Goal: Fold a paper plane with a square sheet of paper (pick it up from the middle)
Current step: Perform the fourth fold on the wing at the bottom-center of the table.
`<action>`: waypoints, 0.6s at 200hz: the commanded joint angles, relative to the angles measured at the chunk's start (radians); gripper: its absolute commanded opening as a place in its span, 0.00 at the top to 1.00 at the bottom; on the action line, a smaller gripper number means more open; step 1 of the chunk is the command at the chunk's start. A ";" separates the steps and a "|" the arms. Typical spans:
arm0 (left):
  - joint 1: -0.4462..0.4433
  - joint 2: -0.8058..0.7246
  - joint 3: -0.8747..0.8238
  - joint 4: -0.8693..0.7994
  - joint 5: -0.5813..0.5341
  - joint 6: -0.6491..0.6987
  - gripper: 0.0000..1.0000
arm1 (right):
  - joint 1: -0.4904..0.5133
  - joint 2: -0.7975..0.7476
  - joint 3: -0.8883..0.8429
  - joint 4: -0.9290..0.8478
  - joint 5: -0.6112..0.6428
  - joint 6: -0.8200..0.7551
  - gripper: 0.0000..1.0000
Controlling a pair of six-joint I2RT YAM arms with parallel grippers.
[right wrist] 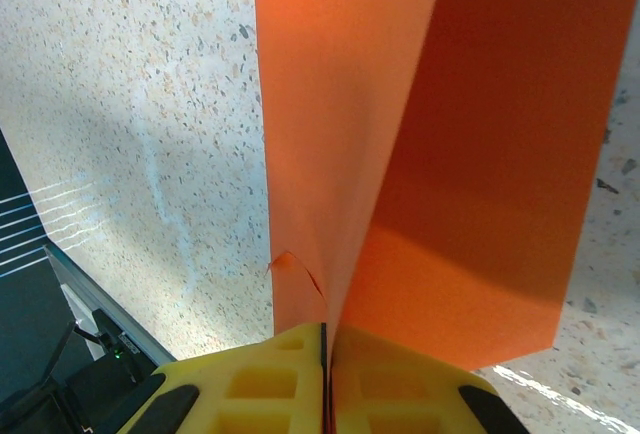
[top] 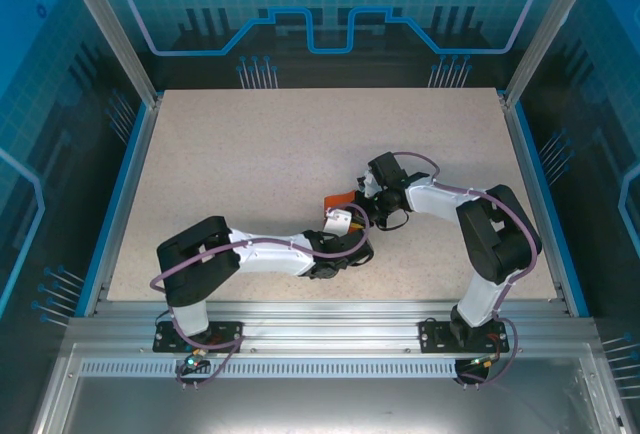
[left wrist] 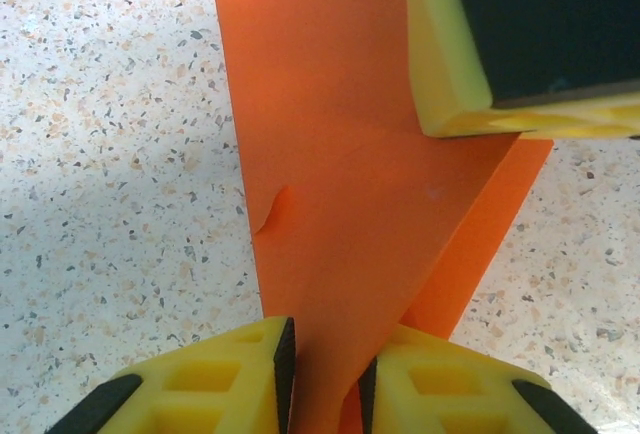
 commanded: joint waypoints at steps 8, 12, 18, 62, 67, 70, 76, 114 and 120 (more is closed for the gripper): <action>-0.007 0.023 0.029 -0.020 -0.037 0.005 0.76 | -0.006 -0.006 0.028 -0.037 -0.003 -0.018 0.92; -0.008 0.023 0.029 -0.019 -0.038 0.005 0.77 | -0.005 -0.006 0.028 -0.038 -0.004 -0.018 0.92; -0.007 0.023 0.028 -0.017 -0.037 0.005 0.79 | -0.005 -0.005 0.027 -0.039 -0.004 -0.019 0.92; -0.006 0.020 0.018 -0.016 -0.035 0.011 0.86 | -0.005 -0.005 0.034 -0.040 -0.006 -0.019 0.92; -0.006 0.020 0.017 -0.015 -0.033 0.013 0.87 | -0.006 -0.007 0.034 -0.041 -0.006 -0.018 0.92; -0.006 0.020 0.017 -0.012 -0.031 0.017 0.87 | -0.005 -0.007 0.033 -0.043 -0.005 -0.019 0.92; -0.005 0.019 0.016 -0.008 -0.024 0.024 0.88 | -0.005 -0.008 0.036 -0.042 -0.004 -0.019 0.92; -0.006 0.024 0.012 -0.010 -0.010 0.054 0.87 | -0.005 -0.012 0.050 -0.049 -0.004 -0.020 0.86; -0.006 0.023 0.009 -0.016 -0.012 0.054 0.87 | -0.006 -0.012 0.052 -0.049 -0.006 -0.020 0.84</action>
